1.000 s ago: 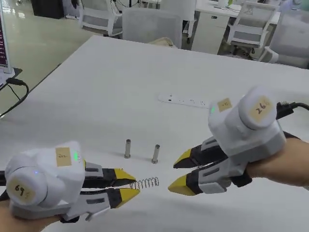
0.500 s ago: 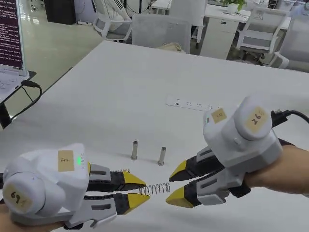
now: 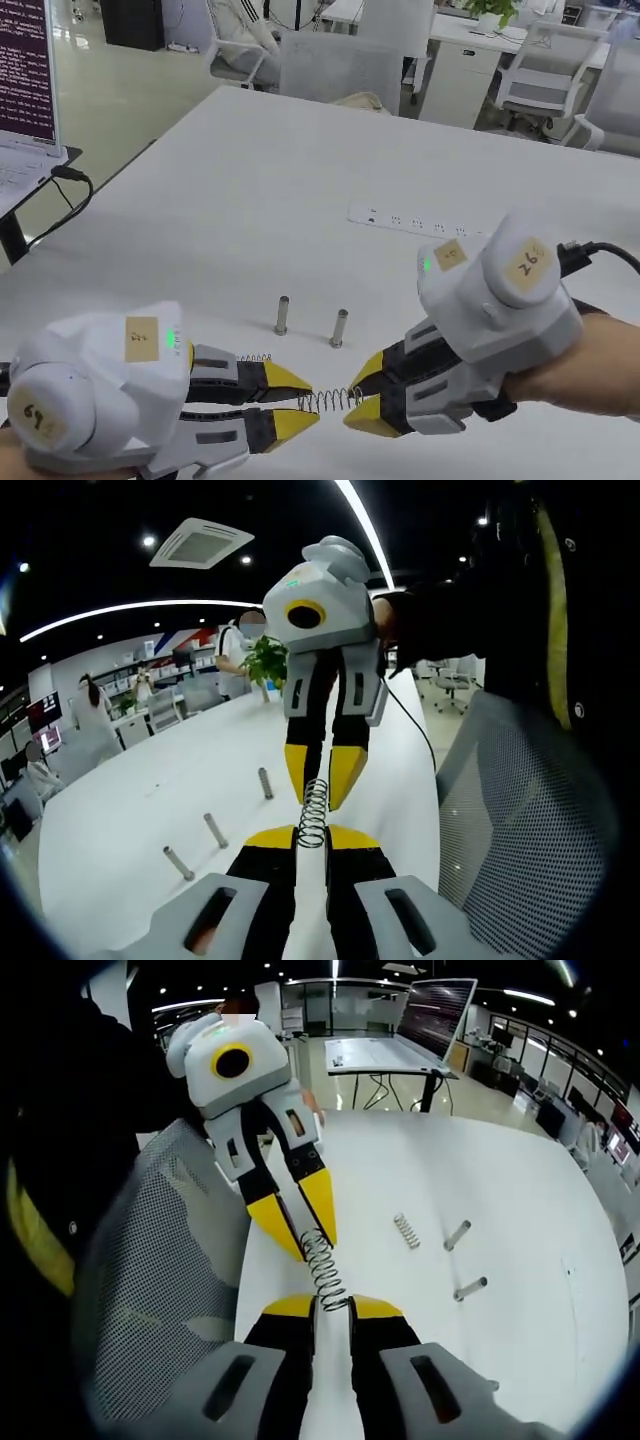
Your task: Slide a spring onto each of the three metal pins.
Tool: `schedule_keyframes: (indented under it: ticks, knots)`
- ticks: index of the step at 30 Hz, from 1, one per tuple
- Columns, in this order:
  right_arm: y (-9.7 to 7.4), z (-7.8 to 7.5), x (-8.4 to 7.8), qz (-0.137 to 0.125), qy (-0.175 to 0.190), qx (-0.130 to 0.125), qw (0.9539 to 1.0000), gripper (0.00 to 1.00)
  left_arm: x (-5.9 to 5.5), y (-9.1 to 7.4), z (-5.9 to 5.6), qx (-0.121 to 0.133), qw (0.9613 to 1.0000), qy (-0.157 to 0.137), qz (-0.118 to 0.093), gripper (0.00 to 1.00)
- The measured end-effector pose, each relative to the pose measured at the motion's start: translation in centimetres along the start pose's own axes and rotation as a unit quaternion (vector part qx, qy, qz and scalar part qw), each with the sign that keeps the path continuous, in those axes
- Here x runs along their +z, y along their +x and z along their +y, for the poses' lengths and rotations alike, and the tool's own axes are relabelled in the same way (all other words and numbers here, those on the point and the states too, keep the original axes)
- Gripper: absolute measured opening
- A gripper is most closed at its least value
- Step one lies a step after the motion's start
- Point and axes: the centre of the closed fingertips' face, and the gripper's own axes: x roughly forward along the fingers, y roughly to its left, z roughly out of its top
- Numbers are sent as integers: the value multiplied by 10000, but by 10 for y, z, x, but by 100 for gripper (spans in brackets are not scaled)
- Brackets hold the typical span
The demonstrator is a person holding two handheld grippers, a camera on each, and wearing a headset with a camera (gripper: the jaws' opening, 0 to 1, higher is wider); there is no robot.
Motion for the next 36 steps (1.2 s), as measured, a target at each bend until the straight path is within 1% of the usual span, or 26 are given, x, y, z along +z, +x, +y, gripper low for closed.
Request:
schedule_keyframes:
  ticks: [8,18,27,33,36]
  knots:
    - [-4,1,8,22,-79,-35,10000,9,-3,-1,1,20,10000,-33,-20,2]
    - [-9,6,21,76,-249,8,9997,9,-7,3,1,11,10000,-57,-29,2]
    - [-12,10,34,154,-461,57,9988,9,-6,3,3,21,9999,-97,-108,2]
    - [-11,12,41,247,-619,97,9977,8,-5,4,3,16,9999,-86,-126,2]
    - [-11,12,45,276,-672,107,9973,8,-4,3,4,32,9998,-101,-167,2]
